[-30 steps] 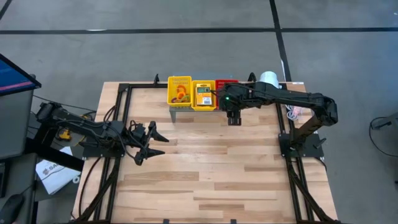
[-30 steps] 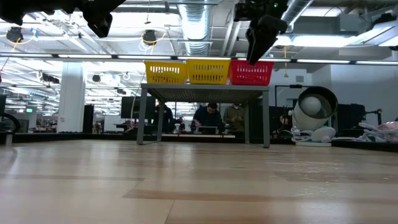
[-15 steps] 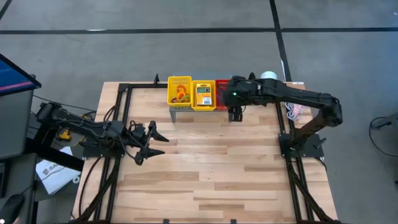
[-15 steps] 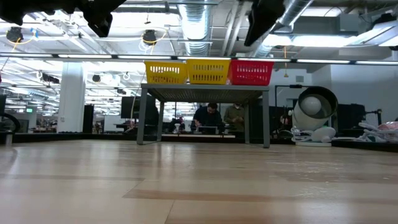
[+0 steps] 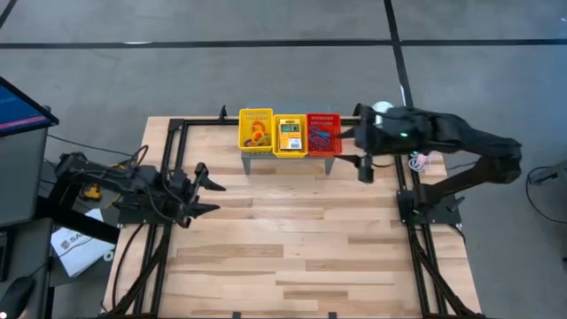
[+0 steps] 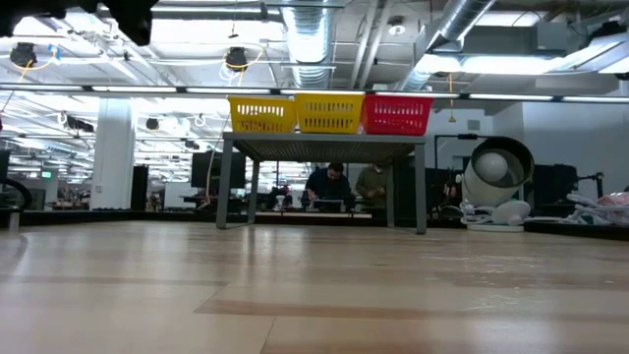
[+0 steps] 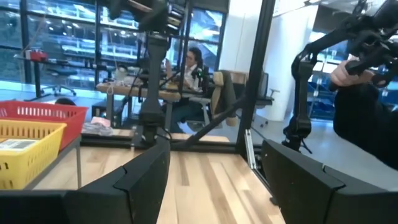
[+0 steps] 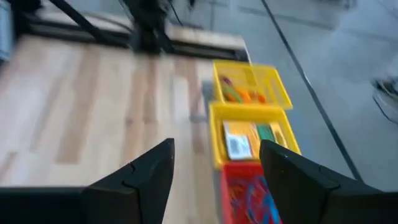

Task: Pick & Place Office Desk Supplies
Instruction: Return to Home Position

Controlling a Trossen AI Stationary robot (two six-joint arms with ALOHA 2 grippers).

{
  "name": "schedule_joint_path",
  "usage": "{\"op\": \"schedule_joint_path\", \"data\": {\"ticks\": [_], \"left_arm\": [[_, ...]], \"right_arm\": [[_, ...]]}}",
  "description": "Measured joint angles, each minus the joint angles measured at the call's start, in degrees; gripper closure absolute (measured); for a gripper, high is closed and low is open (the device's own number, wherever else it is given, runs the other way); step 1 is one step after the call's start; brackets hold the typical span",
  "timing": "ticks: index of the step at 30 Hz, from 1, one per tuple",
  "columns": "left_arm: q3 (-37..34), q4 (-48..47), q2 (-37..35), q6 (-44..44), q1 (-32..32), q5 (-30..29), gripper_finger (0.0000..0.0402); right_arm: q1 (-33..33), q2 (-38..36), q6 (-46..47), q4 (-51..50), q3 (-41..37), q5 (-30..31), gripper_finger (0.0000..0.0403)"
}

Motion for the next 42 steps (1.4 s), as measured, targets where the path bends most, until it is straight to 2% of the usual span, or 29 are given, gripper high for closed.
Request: {"op": "schedule_joint_path", "data": {"ticks": [10,17,22,31,36,42], "left_arm": [[-4.1,-0.07,-5.06,-0.17,-0.09,0.3,0.0156],[-4.24,-0.43,-6.38,0.26,-0.09,0.38,0.0199],[-4.26,-2.51,-6.27,0.28,-0.09,0.52,0.0247],[-4.26,-2.54,-6.27,0.44,-0.09,0.52,0.0343],[-4.26,-2.55,-6.27,1.83,-0.09,0.5,0.0394],[-4.26,-3.23,-6.27,1.97,-0.09,0.38,0.0397]], "right_arm": [[12.74,-4.3,2.37,2.34,-0.11,-0.85,0.0175],[17.35,-7.46,6.57,0.59,-1.63,5.52,0.0191],[20.2,-13.98,6.77,5.57,-12.01,9.01,0.0252],[21.26,-32.08,6.45,25.75,-37.9,11.0,0.0391],[21.23,-40.15,5.36,35.71,-47.93,9.22,0.0394],[21.23,-46.84,5.24,41.18,-55.49,7.45,0.04]]}}
